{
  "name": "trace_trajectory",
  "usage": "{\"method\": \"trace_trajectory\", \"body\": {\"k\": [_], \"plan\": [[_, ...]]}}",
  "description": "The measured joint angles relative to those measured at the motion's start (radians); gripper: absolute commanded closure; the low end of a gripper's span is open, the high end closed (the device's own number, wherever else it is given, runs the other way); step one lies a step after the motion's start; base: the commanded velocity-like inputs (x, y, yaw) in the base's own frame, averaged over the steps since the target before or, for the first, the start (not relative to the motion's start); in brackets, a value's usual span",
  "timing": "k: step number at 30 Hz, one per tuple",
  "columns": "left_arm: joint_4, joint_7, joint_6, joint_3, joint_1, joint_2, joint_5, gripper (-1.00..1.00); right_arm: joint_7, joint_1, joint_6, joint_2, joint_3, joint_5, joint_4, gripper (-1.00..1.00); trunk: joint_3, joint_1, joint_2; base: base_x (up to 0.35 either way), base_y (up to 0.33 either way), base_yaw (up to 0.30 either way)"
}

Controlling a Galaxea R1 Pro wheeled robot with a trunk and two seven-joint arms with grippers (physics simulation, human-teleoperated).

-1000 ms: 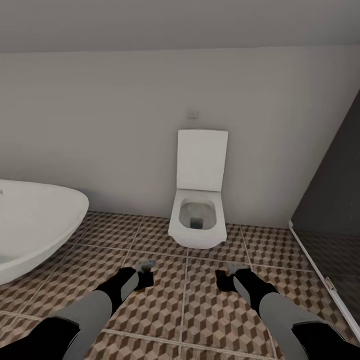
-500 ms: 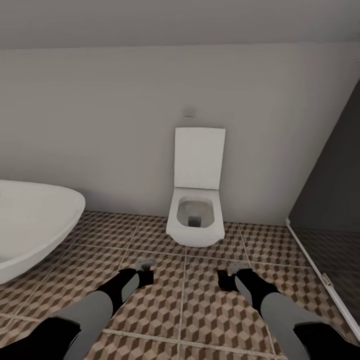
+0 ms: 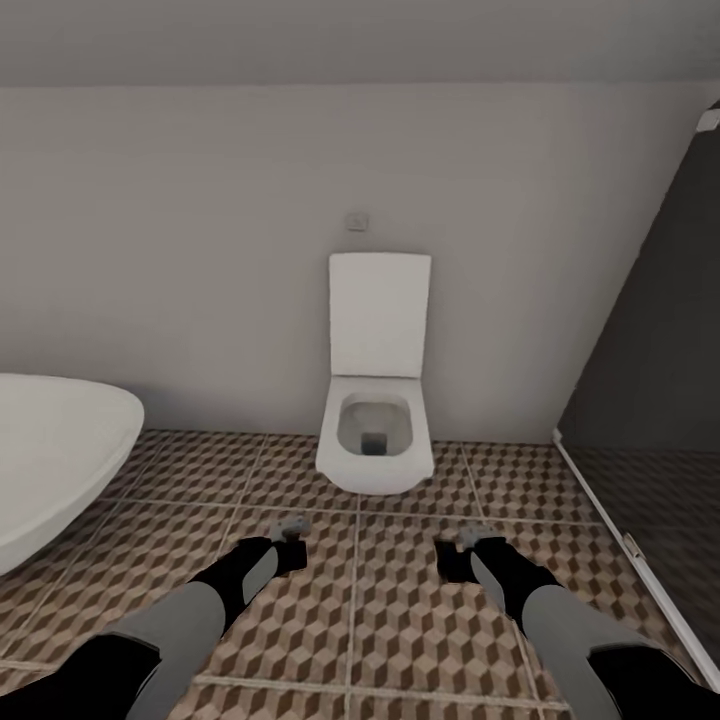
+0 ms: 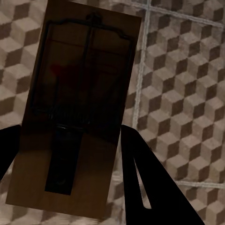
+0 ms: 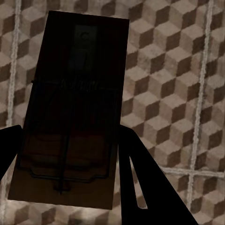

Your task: Take the four mousetraps from the cabinet in the bathroom and place them on the bathroom floor. Make sure all four end up on the same floor surface, and ensure that at least two of them are either under or directly next to the same bathroom sink.

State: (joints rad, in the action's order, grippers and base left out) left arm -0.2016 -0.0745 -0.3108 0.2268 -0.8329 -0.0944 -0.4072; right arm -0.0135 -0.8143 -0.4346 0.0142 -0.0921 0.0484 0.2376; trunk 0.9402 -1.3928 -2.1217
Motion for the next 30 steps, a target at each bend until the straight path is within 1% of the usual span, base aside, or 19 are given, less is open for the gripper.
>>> {"method": "trace_trajectory", "body": {"k": [7,20,24,30], "plan": [[0.000,0.000,0.005,0.000,0.000,0.001,0.000,1.00,0.001,0.000,0.000,-0.004,0.000,0.000,0.000,1.00,0.000,0.000,0.000,0.247,0.070,-0.005],[0.001,-0.019,0.006,-0.003,0.000,0.008,0.000,1.00,0.001,0.000,0.000,-0.003,0.000,0.000,0.000,1.00,0.000,0.000,0.000,0.033,0.009,0.000],[0.001,-0.034,0.006,-0.005,0.000,0.017,0.000,1.00,0.001,0.000,0.000,-0.003,0.000,0.000,0.000,1.00,0.000,0.000,0.000,0.035,0.001,0.000],[0.001,-0.052,0.006,-0.005,0.000,0.021,-0.001,1.00,0.001,0.000,-0.001,-0.003,0.000,0.000,0.000,1.00,0.000,0.000,0.000,0.209,0.055,0.000]]}}
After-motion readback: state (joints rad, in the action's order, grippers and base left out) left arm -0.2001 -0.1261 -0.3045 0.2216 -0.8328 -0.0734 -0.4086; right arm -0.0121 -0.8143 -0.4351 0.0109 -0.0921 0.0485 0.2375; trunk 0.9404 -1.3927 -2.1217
